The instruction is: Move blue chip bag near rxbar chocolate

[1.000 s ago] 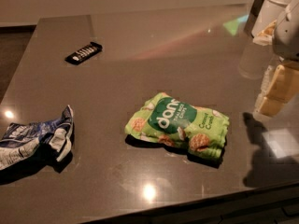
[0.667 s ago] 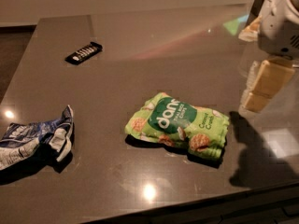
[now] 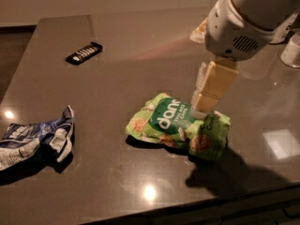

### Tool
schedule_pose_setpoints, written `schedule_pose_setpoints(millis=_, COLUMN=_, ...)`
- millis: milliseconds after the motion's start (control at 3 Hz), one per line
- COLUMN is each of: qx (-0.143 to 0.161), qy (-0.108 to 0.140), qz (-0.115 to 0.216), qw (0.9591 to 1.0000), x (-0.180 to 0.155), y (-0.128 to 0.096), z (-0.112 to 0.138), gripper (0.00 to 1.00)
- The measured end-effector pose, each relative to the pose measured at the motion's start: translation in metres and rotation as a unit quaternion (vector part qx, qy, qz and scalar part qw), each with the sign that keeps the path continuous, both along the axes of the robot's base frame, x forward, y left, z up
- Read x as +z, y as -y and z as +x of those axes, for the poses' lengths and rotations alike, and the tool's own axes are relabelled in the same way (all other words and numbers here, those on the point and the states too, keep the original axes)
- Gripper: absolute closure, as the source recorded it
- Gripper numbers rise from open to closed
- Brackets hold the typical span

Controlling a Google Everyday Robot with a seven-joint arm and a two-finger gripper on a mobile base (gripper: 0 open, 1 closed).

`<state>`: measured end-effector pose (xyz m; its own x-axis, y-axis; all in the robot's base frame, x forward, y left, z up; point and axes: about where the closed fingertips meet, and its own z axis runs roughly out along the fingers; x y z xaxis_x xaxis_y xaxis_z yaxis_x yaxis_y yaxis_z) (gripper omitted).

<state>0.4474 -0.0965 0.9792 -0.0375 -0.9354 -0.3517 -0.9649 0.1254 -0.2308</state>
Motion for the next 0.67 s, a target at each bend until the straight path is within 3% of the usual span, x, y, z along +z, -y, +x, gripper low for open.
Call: schedule_pose_setpoints(millis=667, qx=0.055, qy=-0.024, qz=0.024, qw=0.9979, x=-0.028, y=-0.084, z=-0.005, gripper=0.0)
